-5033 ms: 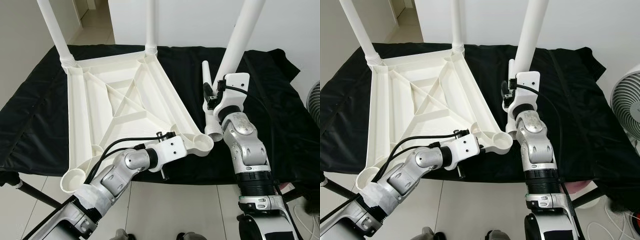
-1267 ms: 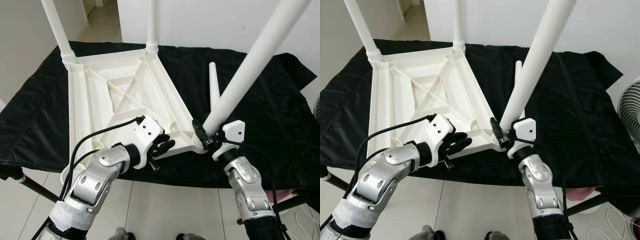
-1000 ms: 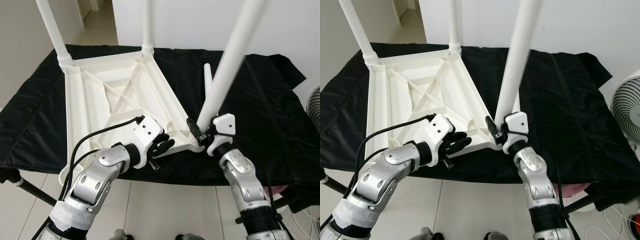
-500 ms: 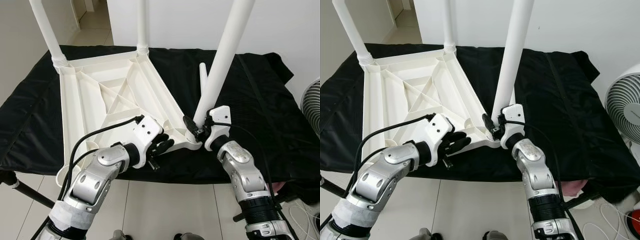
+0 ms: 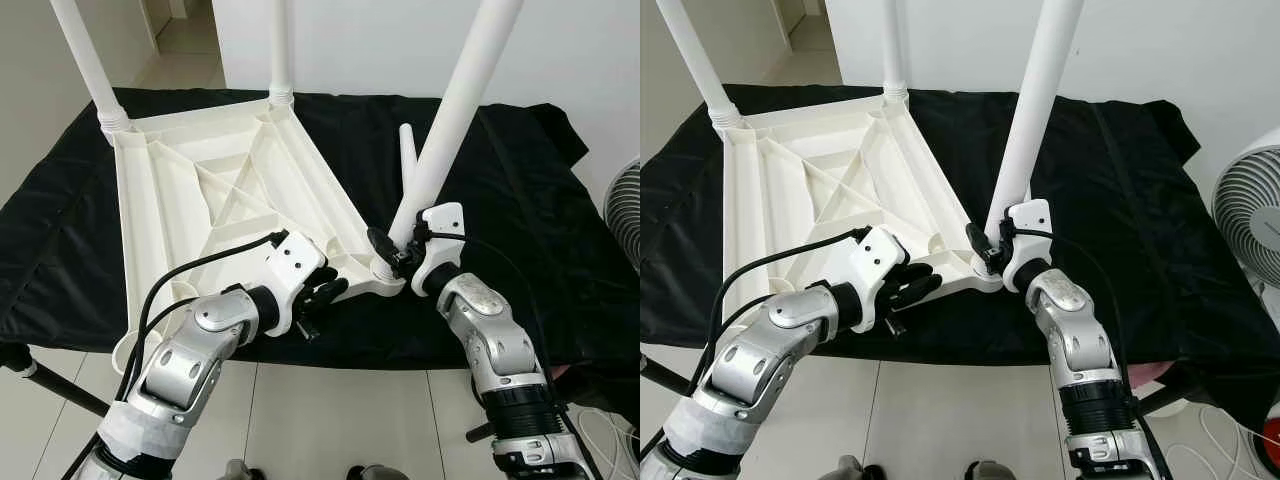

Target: Building children table

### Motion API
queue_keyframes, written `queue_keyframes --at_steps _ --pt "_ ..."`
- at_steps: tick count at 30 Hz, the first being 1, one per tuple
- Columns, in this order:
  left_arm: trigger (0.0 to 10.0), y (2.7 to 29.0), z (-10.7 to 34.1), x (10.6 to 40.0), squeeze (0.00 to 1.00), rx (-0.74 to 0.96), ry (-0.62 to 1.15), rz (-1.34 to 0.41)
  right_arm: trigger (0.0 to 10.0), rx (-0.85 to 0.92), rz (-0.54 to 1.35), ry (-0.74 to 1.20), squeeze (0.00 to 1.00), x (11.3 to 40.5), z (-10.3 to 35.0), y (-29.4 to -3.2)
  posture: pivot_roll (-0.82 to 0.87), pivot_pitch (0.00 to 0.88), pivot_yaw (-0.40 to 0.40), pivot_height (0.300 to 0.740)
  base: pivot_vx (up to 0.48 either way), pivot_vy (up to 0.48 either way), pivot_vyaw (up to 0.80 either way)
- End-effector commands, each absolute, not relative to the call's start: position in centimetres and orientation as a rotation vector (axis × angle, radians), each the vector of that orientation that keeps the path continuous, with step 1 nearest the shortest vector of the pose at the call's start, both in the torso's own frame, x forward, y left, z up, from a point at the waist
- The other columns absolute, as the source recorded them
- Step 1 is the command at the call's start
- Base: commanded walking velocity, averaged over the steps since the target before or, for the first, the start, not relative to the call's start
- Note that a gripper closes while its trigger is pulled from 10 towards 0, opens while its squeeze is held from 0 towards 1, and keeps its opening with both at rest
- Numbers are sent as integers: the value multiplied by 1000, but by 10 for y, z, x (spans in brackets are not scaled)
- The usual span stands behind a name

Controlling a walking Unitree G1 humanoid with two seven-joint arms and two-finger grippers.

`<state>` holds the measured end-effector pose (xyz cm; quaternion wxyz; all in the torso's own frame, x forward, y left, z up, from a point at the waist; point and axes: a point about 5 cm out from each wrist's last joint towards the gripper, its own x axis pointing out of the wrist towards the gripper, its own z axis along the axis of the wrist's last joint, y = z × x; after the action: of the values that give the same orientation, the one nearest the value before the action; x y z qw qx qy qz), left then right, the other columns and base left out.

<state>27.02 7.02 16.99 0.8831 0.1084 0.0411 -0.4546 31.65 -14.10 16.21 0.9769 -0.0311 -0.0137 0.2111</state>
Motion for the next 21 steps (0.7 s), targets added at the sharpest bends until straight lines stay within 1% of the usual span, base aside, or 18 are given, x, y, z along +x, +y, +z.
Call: queue_keyframes --at_steps 1,5,8,9,10,13,21 --pt "10000 72 173 270 0 241 77 -915 10000 -67 366 63 0 312 138 -142 -85 106 26 740 0 0 0" --pt "10000 72 173 270 0 239 76 -914 10000 -44 318 55 0 311 139 -139 -85 106 26 740 0 0 0" --pt "10000 71 173 270 0 237 75 -912 10000 -20 302 69 0 310 137 -132 -83 108 23 740 0 0 0" --pt "10000 71 173 270 0 237 75 -911 10000 -99 297 38 0 311 141 -130 -83 108 23 740 0 0 0" --pt "10000 71 173 271 0 237 74 -911 10000 -210 309 -54 0 311 151 -127 -83 105 22 740 0 0 0" --pt "10000 71 173 270 0 238 73 -913 10000 -294 336 -111 0 309 153 -126 -83 105 22 740 0 0 0" --pt "10000 71 173 270 0 239 73 -913 10000 -347 387 -148 0 302 149 -129 -81 102 21 740 0 0 0"
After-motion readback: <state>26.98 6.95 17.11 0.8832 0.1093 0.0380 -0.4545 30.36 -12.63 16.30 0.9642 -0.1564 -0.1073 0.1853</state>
